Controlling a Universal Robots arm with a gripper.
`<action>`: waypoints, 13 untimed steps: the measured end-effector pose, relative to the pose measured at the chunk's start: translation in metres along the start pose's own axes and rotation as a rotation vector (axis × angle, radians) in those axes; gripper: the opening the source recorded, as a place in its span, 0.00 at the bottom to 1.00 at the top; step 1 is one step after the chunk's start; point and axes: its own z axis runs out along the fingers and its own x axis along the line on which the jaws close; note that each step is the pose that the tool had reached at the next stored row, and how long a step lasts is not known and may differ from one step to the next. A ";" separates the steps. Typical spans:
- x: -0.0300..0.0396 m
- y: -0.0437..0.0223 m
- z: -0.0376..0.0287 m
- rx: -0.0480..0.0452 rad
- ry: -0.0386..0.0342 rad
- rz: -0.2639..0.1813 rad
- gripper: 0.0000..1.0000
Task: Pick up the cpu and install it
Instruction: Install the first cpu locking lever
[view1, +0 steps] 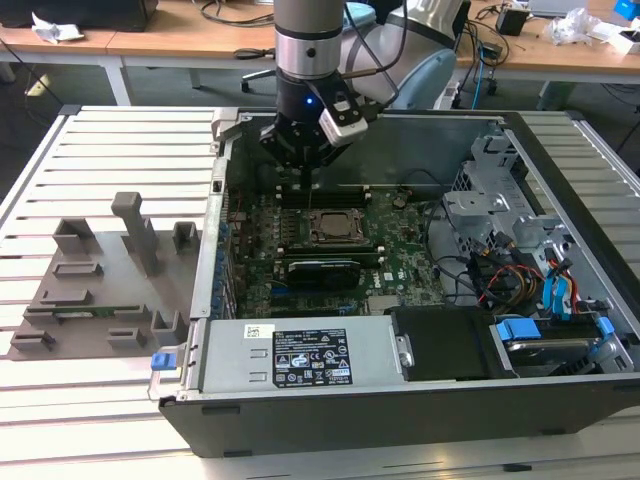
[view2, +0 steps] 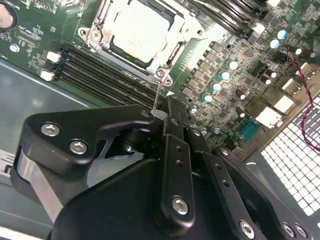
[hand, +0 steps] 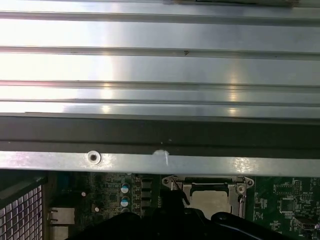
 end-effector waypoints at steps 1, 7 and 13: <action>-0.0016 0.0000 0.0000 0.0000 0.0001 0.000 0.11; -0.0072 -0.0001 0.0001 0.0000 0.0005 0.000 0.11; -0.0105 -0.0001 0.0005 0.0000 0.0010 0.000 0.11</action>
